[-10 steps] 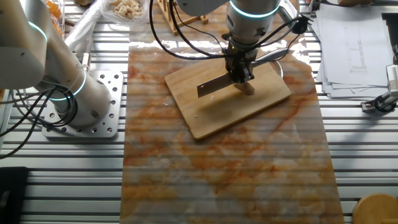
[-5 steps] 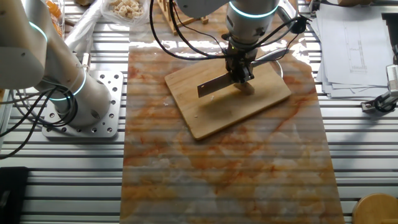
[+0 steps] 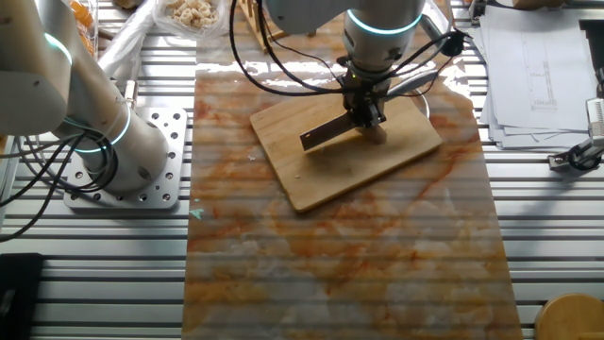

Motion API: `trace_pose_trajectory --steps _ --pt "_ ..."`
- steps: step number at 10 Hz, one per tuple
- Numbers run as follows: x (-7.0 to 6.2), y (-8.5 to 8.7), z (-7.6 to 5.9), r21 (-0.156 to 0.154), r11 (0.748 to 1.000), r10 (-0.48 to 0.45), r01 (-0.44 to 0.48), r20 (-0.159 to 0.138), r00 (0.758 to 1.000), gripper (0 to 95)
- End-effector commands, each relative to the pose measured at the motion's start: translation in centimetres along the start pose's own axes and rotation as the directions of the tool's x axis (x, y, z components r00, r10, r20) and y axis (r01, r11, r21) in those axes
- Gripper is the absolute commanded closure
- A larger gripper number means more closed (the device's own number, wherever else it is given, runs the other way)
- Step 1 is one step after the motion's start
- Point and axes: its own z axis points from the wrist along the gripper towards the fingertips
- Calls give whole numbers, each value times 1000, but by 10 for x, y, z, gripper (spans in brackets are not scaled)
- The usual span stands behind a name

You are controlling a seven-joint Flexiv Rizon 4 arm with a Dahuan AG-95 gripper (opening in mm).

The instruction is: Slice the lotus root

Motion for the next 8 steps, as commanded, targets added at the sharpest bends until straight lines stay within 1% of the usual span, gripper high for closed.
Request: trace_pose_trajectory --steps 1,2,3,4,5,6,7,8 --pt "-7 -1 22 -1 1000 5 -5 10 1000 950" --pt "-12 0 28 11 1000 4 -4 16 1000 950" --pt "-14 1 38 13 1000 8 -8 30 1000 950" --pt "-14 1 39 17 1000 1 -1 19 1000 950" --pt "-15 1 39 23 1000 -6 5 15 1000 950" --pt "-15 1 39 18 1000 -10 10 6 1000 950" --pt "-17 1 41 8 1000 -20 20 -22 1000 950" --pt "-19 0 43 -14 1000 -16 15 -76 997 950"
